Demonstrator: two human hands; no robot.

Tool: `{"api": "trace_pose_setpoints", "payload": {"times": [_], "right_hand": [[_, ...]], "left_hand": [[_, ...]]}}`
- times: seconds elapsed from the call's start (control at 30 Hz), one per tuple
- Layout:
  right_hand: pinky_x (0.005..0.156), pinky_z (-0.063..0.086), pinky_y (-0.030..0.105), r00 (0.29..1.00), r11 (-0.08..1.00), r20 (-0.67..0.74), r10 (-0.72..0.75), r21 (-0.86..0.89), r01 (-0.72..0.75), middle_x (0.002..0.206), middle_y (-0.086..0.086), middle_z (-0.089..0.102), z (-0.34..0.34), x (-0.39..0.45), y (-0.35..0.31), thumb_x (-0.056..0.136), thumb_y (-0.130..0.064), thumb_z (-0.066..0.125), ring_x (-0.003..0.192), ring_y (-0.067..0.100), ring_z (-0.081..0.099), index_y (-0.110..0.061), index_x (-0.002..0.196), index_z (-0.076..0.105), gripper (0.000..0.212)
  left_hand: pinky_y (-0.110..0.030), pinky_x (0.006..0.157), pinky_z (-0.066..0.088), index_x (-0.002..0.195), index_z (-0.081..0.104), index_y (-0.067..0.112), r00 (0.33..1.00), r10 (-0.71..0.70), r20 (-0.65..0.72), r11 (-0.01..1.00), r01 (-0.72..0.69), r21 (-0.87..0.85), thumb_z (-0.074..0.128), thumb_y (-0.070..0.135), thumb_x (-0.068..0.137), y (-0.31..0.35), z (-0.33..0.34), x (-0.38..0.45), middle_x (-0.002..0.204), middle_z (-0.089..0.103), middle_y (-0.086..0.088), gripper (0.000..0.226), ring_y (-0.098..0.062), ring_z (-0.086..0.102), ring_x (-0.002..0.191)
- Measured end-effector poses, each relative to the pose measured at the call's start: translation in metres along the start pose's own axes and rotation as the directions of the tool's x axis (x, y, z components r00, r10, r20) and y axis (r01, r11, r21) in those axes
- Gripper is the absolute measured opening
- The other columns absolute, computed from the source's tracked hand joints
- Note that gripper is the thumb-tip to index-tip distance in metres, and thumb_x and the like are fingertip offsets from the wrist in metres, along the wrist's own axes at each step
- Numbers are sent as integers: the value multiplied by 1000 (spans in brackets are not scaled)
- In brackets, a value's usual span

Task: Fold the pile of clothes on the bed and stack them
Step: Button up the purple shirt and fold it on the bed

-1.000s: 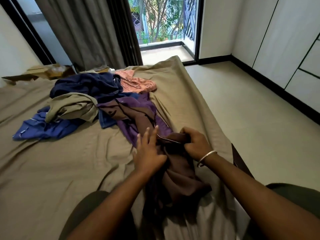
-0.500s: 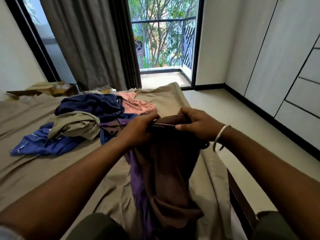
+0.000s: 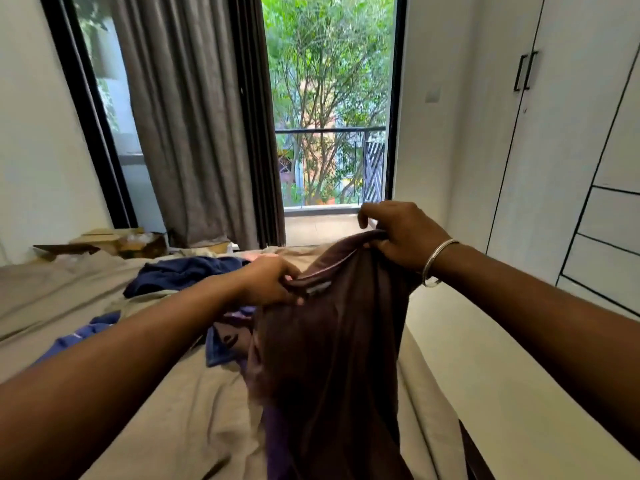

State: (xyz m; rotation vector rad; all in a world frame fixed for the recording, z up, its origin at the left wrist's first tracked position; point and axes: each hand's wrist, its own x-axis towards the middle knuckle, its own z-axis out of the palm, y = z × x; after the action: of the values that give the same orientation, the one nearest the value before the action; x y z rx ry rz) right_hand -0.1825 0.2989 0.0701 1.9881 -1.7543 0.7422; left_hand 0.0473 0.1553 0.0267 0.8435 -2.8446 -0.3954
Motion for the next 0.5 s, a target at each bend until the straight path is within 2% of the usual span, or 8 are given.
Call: {"api": "trace_pose_setpoints", "payload": {"times": [0.03, 0.1, 0.17, 0.23, 0.33, 0.4, 0.43, 0.5], "right_hand": [[66, 48, 36, 999, 997, 18, -35, -64, 37, 91, 2, 59, -6, 5, 0, 82, -18, 68, 79, 28, 58, -22, 98, 56, 20], [60, 42, 34, 996, 974, 25, -83, -208, 87, 95, 3, 58, -16, 11, 2, 89, -29, 63, 78, 33, 58, -23, 103, 55, 18], [57, 35, 33, 996, 926, 13, -91, -367, 90, 95, 2, 60, -30, 18, 4, 93, -38, 56, 78, 34, 60, -32, 105, 49, 16], [57, 33, 32, 997, 873, 10, -73, -483, 69, 96, 2, 64, -41, 24, 5, 95, -40, 51, 80, 34, 61, -35, 108, 48, 14], [59, 33, 33, 998, 851, -45, -43, -526, 13, 103, 8, 64, -55, 37, 6, 94, -27, 51, 83, 37, 62, -32, 131, 46, 38], [60, 37, 35, 996, 909, -59, -64, -416, 34, 99, 13, 62, -63, 46, 9, 91, -16, 54, 81, 39, 61, -25, 132, 48, 42], [61, 41, 36, 994, 938, -33, -108, -335, 91, 94, 16, 62, -66, 48, 11, 88, -11, 56, 78, 38, 60, -19, 126, 52, 38], [59, 43, 37, 973, 934, 49, -226, -273, 231, 79, 16, 61, -72, 48, 16, 85, -6, 59, 68, 35, 58, -10, 106, 59, 21]], "left_hand": [[-30, 67, 43, 93, 70, 19, 985, 12, -174, 979, 24, 204, 70, 25, 85, 5, -10, -1, 93, 71, -10, 10, -27, 66, 91], [-38, 68, 42, 95, 59, 18, 887, 11, -462, 913, 179, 365, 60, 29, 89, 13, -24, -2, 96, 67, -13, 12, -36, 64, 94], [-40, 71, 37, 106, 48, 19, 853, -60, -519, 875, 295, 384, 52, 30, 94, 18, -38, -1, 104, 66, -14, 17, -37, 62, 99], [-37, 74, 37, 112, 44, 20, 919, -170, -356, 921, 276, 274, 52, 23, 94, 22, -50, 2, 111, 64, -15, 20, -34, 60, 99], [-35, 86, 51, 117, 59, 14, 976, -199, 84, 965, 211, -158, 63, 19, 93, 32, -66, 4, 116, 65, -9, 25, -24, 61, 100], [-35, 76, 56, 120, 63, 6, 940, -149, 306, 820, 290, -493, 69, 21, 87, 34, -74, -1, 113, 67, -9, 37, -22, 64, 88], [-30, 65, 54, 117, 64, 7, 920, -104, 378, 747, 323, -581, 72, 25, 81, 33, -78, -5, 106, 66, -8, 41, -19, 62, 78], [-22, 53, 47, 104, 68, 14, 892, 22, 452, 697, 310, -646, 76, 25, 72, 31, -86, -10, 91, 64, -6, 35, -14, 58, 64]]}}
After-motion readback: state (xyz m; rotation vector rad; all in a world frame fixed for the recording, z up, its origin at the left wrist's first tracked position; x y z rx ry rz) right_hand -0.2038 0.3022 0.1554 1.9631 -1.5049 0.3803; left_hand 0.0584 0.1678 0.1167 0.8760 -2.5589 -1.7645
